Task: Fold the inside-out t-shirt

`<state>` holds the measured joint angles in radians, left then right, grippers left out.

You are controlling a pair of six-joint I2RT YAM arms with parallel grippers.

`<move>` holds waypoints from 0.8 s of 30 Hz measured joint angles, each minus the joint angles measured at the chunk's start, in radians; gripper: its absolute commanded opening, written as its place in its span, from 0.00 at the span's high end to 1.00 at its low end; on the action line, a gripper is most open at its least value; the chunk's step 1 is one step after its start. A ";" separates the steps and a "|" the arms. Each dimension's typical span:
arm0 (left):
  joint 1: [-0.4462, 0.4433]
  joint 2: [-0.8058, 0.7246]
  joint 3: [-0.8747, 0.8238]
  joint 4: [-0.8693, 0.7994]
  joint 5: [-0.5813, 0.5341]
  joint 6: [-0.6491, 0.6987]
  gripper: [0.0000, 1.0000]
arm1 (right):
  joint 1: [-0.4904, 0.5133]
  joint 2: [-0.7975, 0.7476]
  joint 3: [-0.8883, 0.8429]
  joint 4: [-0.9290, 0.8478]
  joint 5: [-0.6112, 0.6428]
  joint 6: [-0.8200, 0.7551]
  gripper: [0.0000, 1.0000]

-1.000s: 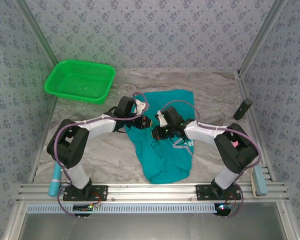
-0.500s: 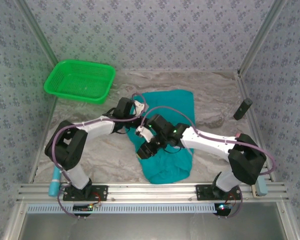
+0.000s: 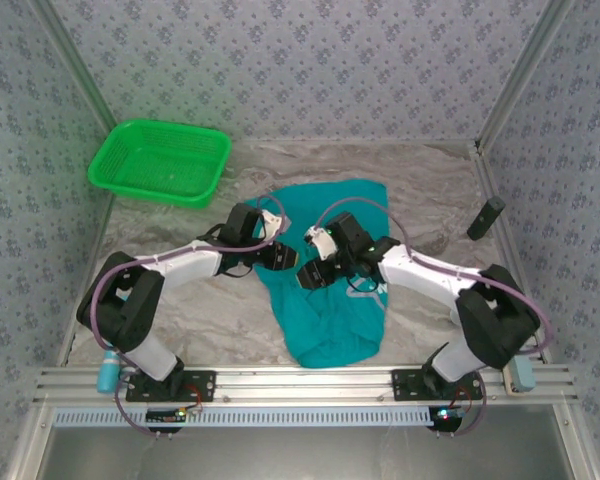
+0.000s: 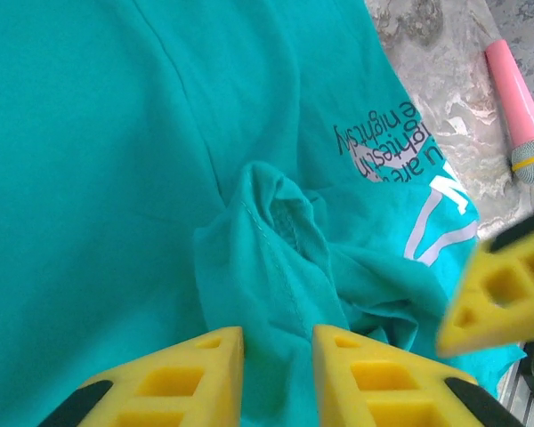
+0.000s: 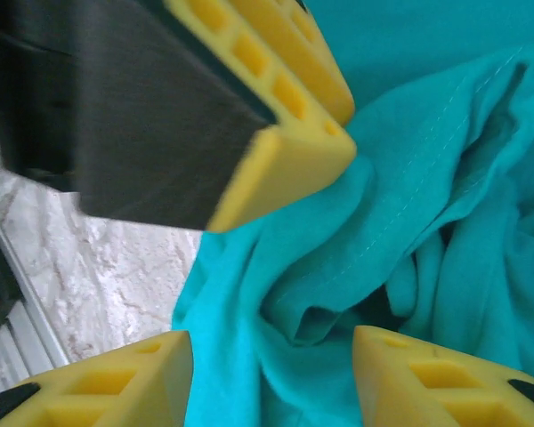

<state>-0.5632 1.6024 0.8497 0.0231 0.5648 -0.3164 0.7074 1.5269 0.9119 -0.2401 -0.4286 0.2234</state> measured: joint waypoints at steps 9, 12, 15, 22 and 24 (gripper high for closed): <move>0.042 -0.073 -0.044 0.000 0.012 -0.040 0.62 | 0.052 0.057 0.028 -0.015 -0.222 -0.042 0.51; 0.051 -0.099 -0.047 0.001 0.024 -0.065 0.61 | 0.131 0.051 0.103 -0.120 -0.228 -0.084 0.50; 0.051 -0.113 -0.048 0.001 0.043 -0.097 0.60 | 0.210 0.034 0.169 -0.201 -0.230 -0.112 0.48; 0.051 -0.169 -0.106 -0.009 0.056 -0.123 0.59 | 0.303 0.027 0.198 -0.317 -0.210 -0.129 0.46; 0.051 -0.197 -0.128 -0.023 0.056 -0.123 0.59 | 0.311 0.031 0.217 -0.363 -0.185 -0.143 0.45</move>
<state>-0.5125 1.4055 0.7219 0.0002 0.6212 -0.4393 1.0187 1.5581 1.1286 -0.6029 -0.6136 0.0803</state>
